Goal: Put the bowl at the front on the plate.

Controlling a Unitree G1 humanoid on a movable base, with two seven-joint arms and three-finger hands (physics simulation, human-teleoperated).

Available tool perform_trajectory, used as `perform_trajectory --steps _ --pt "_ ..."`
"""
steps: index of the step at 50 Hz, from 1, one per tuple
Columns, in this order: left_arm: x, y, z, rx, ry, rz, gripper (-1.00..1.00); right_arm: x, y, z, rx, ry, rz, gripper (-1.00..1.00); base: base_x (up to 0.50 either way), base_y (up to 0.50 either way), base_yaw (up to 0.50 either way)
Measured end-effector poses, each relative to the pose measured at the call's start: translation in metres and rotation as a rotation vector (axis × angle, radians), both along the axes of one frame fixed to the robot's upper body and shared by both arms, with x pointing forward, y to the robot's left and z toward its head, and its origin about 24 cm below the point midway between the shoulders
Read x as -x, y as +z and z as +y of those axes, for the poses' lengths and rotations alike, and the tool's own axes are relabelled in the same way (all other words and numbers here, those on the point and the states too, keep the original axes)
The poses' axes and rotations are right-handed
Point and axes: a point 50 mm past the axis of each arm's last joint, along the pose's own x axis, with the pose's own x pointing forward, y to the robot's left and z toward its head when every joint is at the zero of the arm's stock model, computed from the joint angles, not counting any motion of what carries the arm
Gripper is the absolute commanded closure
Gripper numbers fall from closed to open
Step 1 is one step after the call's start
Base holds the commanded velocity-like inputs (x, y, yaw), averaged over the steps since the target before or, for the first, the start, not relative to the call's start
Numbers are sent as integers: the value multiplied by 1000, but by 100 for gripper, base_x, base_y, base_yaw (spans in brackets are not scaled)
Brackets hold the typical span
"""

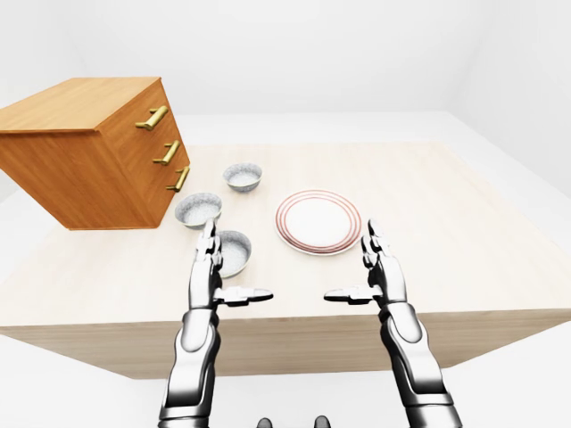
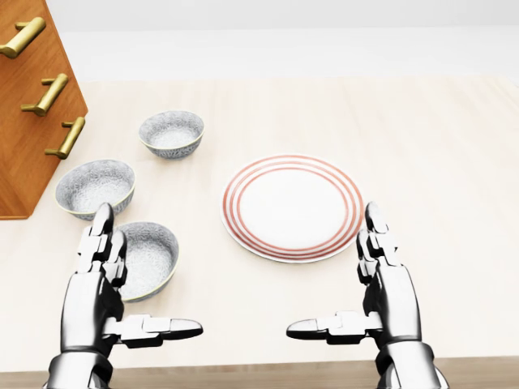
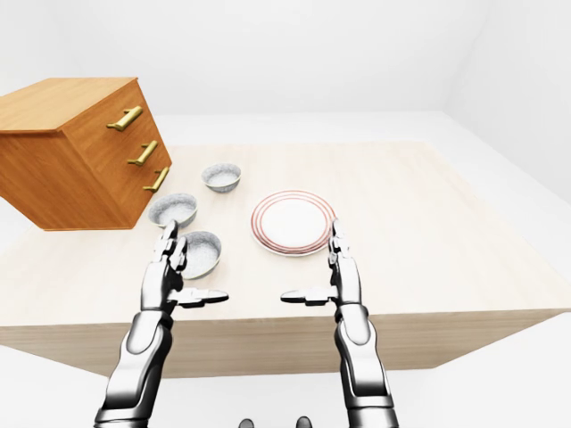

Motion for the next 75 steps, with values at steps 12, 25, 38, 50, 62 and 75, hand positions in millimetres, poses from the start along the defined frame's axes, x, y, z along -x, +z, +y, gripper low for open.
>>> perform_trajectory --steps 12,25,38,50,62,75 --pt "9 22 27 40 162 -83 -100 0 -2 -8 -21 -11 16 -100 0 0 0" --pt "22 41 91 129 605 -124 -100 -1 -4 -10 -18 -26 38 -100 0 0 0" --pt "57 40 138 166 943 -133 -100 -2 -5 -10 -12 -25 45 -100 0 0 0" --pt "73 35 156 149 1035 -116 -100 -2 -5 -9 -6 -21 45 -100 0 0 0" --pt "76 33 161 141 1057 -108 -100 -2 -5 -9 3 -19 51 -100 0 0 0" --pt "77 32 163 144 1061 -102 -100 -3 -7 -8 4 -14 64 -100 0 0 0"
